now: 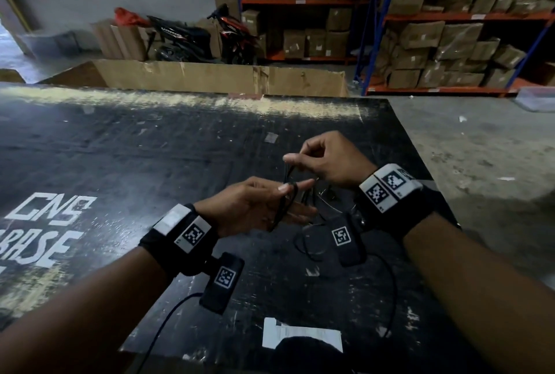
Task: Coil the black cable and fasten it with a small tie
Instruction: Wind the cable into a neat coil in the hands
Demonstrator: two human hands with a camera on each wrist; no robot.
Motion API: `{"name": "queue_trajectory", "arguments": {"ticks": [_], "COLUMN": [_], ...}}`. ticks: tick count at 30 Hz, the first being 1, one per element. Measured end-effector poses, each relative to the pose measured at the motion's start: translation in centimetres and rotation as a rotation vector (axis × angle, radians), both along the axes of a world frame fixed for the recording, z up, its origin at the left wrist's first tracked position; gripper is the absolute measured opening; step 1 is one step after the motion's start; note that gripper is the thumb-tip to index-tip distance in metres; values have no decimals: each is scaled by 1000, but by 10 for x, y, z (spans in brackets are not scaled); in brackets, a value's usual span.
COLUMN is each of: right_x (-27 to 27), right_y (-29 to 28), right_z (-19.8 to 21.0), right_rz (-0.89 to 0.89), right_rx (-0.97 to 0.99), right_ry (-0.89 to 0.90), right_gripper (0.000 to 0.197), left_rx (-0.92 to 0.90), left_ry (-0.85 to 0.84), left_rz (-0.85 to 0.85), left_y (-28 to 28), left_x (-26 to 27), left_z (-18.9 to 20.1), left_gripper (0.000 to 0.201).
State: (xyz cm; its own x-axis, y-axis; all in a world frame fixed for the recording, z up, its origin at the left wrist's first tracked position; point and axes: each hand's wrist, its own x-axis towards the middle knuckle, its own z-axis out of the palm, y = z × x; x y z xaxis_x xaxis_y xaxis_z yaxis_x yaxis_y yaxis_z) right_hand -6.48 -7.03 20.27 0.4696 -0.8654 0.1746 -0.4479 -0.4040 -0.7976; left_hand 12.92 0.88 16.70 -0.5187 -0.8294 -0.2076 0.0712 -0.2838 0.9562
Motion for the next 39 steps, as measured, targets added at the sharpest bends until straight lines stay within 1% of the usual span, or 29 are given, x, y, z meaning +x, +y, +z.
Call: {"name": "queue_trajectory", "arguments": {"ticks": [2, 5, 7, 8, 9, 11, 12, 15, 19, 21, 23, 26, 27, 28, 30, 31, 32, 34, 37, 39], "right_x": [5, 6, 3, 2, 1, 0, 0, 3, 8, 11, 13, 14, 15, 15, 11, 8, 4, -3, -8, -5], "right_y": [10, 24, 33, 38, 43, 52, 56, 63, 63, 59, 48, 28, 23, 18, 9, 4, -2, -11, -6, 3], "right_z": [5, 7, 5, 4, 2, -8, -16, -47, -86, -102, -112, -112, -109, -103, -92, -87, -83, -80, -85, -93], "right_rz": [-9, -72, -82, -65, -33, 60, 103, 167, 174, 193, 177, 111, 72, 9, -150, -212, -243, -204, 15, 158], "right_rx": [-34, -143, -182, -174, -135, -6, 59, 203, 417, 426, 385, 375, 367, 337, 216, 153, 105, 89, 169, 262], "right_ry": [32, 75, 46, 1, -70, -215, -255, -276, -315, -275, -221, -181, -132, -43, 207, 300, 342, 317, 218, 177], "right_gripper": [30, 23, 17, 16, 18, 28, 32, 36, 35, 38, 42, 50, 56, 63, 76, 79, 80, 75, 59, 53], "left_rx": [-10, -36, -49, -48, -43, -35, -38, -61, -114, -140, -153, -134, -124, -112, -94, -91, -91, -111, -171, -202], "left_ry": [-47, -80, -52, -17, 29, 142, 195, 293, 374, 427, 454, 453, 440, 421, 372, 351, 337, 334, 391, 418], "left_rz": [66, 142, 204, 241, 278, 336, 352, 367, 324, 304, 277, 202, 171, 142, 95, 82, 81, 127, 256, 334], "left_y": [-5, -8, -10, -12, -14, -19, -22, -28, -30, -30, -30, -29, -28, -27, -26, -25, -25, -25, -28, -32], "left_x": [1, 4, 7, 9, 12, 18, 21, 32, 34, 34, 32, 27, 26, 25, 25, 25, 26, 30, 40, 46], "left_z": [-2, -2, 0, 0, 1, 4, 6, 16, 37, 48, 57, 61, 59, 57, 53, 51, 50, 50, 57, 64], "left_gripper": [45, 39, 35, 35, 37, 41, 43, 45, 49, 49, 48, 47, 47, 48, 49, 49, 49, 49, 48, 46]}}
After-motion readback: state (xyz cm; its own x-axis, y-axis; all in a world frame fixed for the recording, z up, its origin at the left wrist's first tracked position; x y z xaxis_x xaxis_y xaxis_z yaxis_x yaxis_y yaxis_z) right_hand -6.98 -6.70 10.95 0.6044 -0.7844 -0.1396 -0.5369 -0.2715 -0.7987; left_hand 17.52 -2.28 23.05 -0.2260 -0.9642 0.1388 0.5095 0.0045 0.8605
